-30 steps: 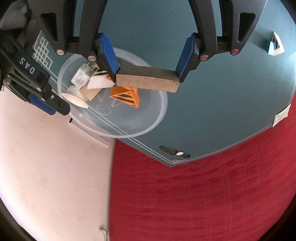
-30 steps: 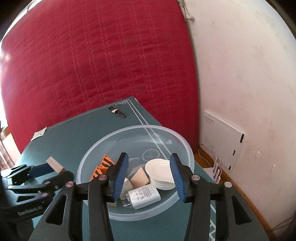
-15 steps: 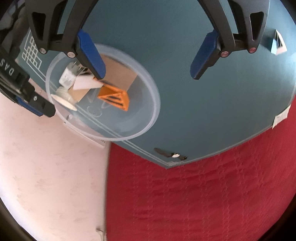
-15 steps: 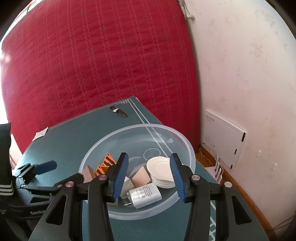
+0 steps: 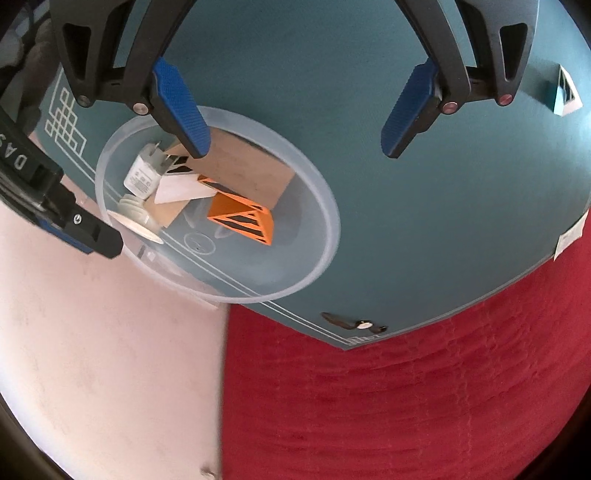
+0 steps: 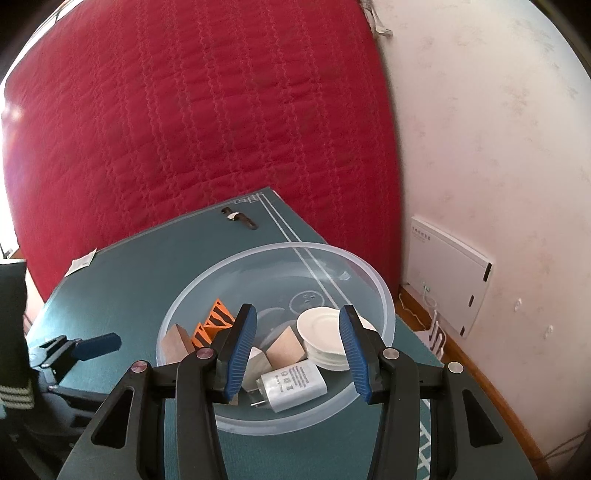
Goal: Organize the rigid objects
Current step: 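Lower the long tan bar into the bowl and open the left gripper, then withdraw both grippers from the bowl toward the white and blue blocks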
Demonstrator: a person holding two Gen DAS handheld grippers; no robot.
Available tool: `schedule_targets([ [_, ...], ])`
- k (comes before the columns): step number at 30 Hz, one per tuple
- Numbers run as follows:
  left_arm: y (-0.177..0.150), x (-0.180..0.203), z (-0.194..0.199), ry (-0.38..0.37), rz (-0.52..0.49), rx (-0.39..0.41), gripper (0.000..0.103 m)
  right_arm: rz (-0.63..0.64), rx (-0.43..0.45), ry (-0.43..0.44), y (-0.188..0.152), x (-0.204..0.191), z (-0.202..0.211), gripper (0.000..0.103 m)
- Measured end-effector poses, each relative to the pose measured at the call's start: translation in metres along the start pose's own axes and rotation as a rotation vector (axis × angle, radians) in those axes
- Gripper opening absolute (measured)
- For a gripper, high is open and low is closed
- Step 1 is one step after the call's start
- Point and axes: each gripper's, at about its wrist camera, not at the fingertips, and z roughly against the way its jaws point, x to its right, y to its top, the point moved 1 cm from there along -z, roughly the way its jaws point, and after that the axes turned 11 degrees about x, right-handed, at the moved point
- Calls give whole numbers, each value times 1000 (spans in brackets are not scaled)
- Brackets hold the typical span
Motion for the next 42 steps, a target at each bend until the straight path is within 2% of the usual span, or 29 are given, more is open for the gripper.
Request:
schedule_targets([
  [5, 0, 2, -12, 51, -27, -7, 97, 1, 3, 2, -2, -3, 1, 48],
  [11, 4, -16, -26, 136, -8, -19, 97, 4, 6, 6, -4, -4, 0, 48],
  [20, 4, -30, -20, 139, 45, -7, 98, 22, -5, 18, -5, -7, -1, 48],
  [27, 2, -32, -7, 142, 57, 15, 99, 64, -9, 41, -9, -20, 0, 48],
  [33, -4, -45, 13, 184, 65, 45, 99, 111, -17, 65, -17, -35, 1, 51],
  [42, -18, -82, 41, 256, 140, 68, 99, 186, -15, 103, -28, -57, 6, 51],
])
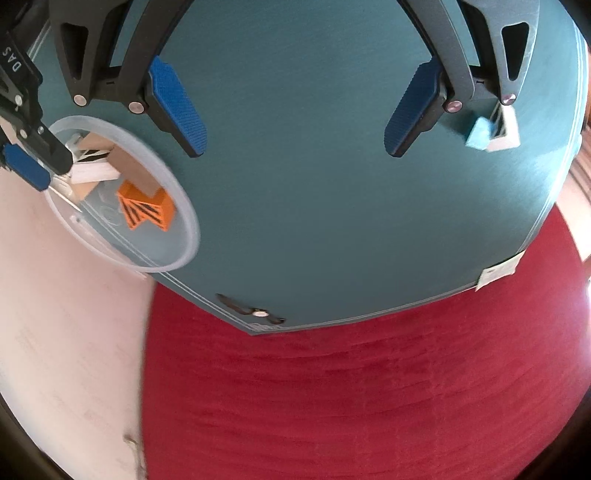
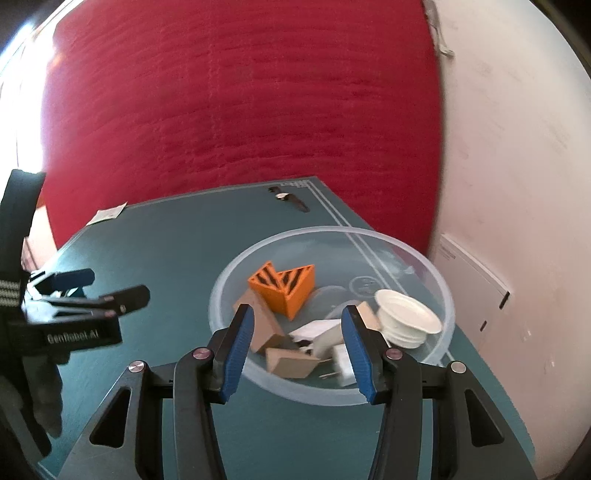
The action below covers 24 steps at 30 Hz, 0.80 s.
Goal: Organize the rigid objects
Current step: 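Withdraw both grippers from the bowl toward the white and blue blocks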
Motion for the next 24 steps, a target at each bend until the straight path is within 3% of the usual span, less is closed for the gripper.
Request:
schedule_targets([
  [24, -22, -83, 19, 170, 124, -20, 99, 116, -73, 151, -21, -64, 6, 52],
])
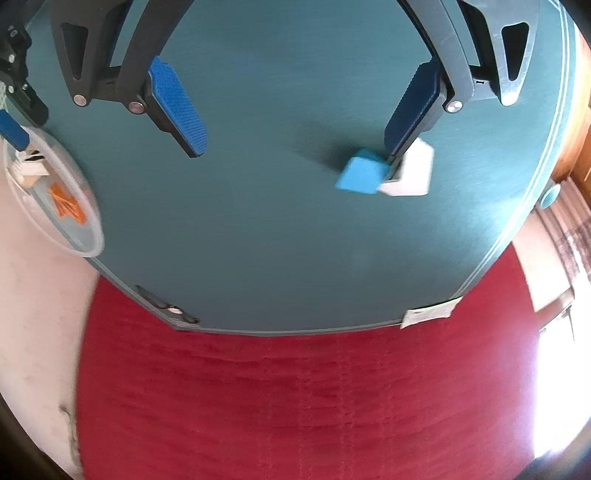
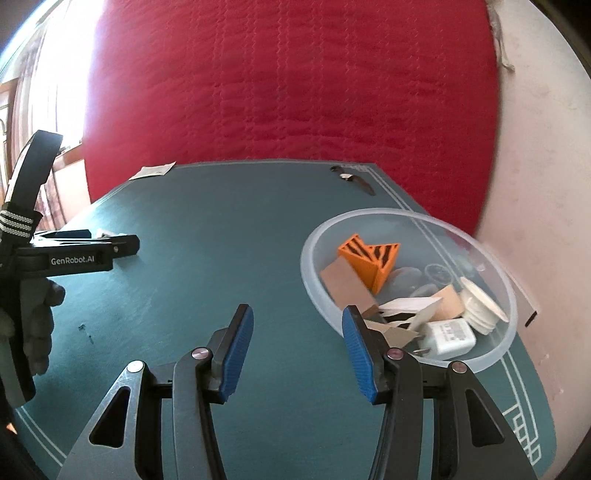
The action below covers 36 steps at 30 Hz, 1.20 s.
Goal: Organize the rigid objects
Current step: 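Withdraw both grippers from the bowl toward the white and blue blocks, then grasp the white block with the left gripper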
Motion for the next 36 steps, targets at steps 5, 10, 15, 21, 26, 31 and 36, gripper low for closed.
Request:
schedule_targets([
  [5, -4, -26, 3, 51, 32, -7, 99, -22, -36, 52, -1, -9, -4, 53],
  [10, -3, -59, 3, 119, 70, -8, 99, 4, -48, 92, -3, -26, -6, 53],
  [15, -5, -82, -3, 166, 98, -22, 99, 16, -53, 109, -5, -33, -6, 53],
  [21, -7, -86, -10, 187, 87, -43, 99, 13, -62, 114, -6, -33, -6, 53],
  [26, -6, -90, -22, 187, 83, -81, 99, 13, -70, 119, -6, -31, -6, 53],
  [31, -2, -97, -30, 196, 89, -104, 93, 15, -77, 120, -6, -32, -8, 53],
  [36, -1, -93, -39, 170, 49, -124, 80, 19, -89, 127, -5, -33, -10, 53],
])
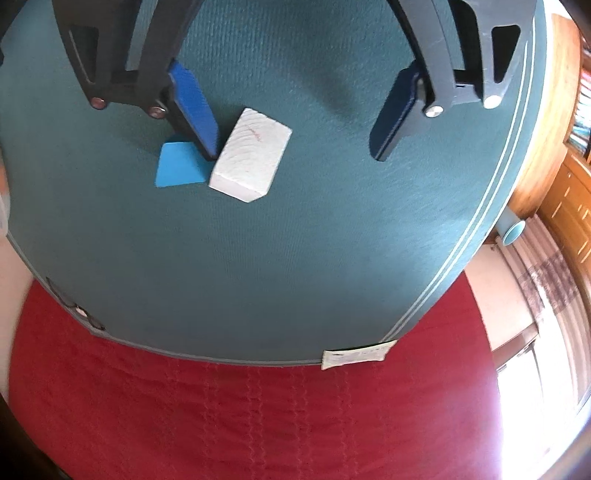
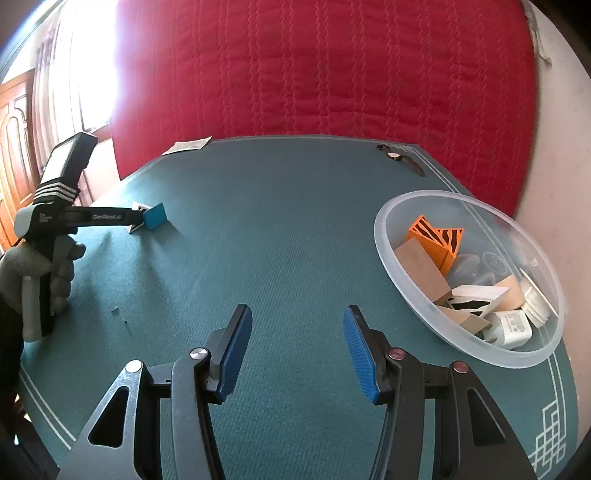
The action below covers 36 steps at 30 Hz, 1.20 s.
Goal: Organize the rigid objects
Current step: 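Grasp the white block with the left gripper, then grasp the blue triangular block with the right gripper while the left holds the white block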
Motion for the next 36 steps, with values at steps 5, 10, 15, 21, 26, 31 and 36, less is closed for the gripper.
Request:
schedule_targets([
  [5, 3, -2, -10, -39, 10, -28, 67, -8, -20, 33, 1, -4, -3, 53],
  [10, 4, -1, -11, -78, 8, -20, 51, 1, -60, 112, 4, -18, -14, 53],
  [15, 3, 2, -7, -89, -16, -7, 35, 3, -102, 198, 12, -38, -34, 53],
  [21, 4, -8, -1, -114, 10, 9, 35, 2, -140, 271, 27, -62, -65, 53],
  [26, 2, -17, 7, -119, 2, 22, 35, 7, -174, 318, 36, -85, -92, 53],
  [31, -3, -26, 8, -124, -5, 3, 35, 43, -188, 351, 46, -108, -120, 53],
  [36, -8, -37, 7, -131, 46, -15, 38, 77, -190, 377, 59, -128, -146, 53],
])
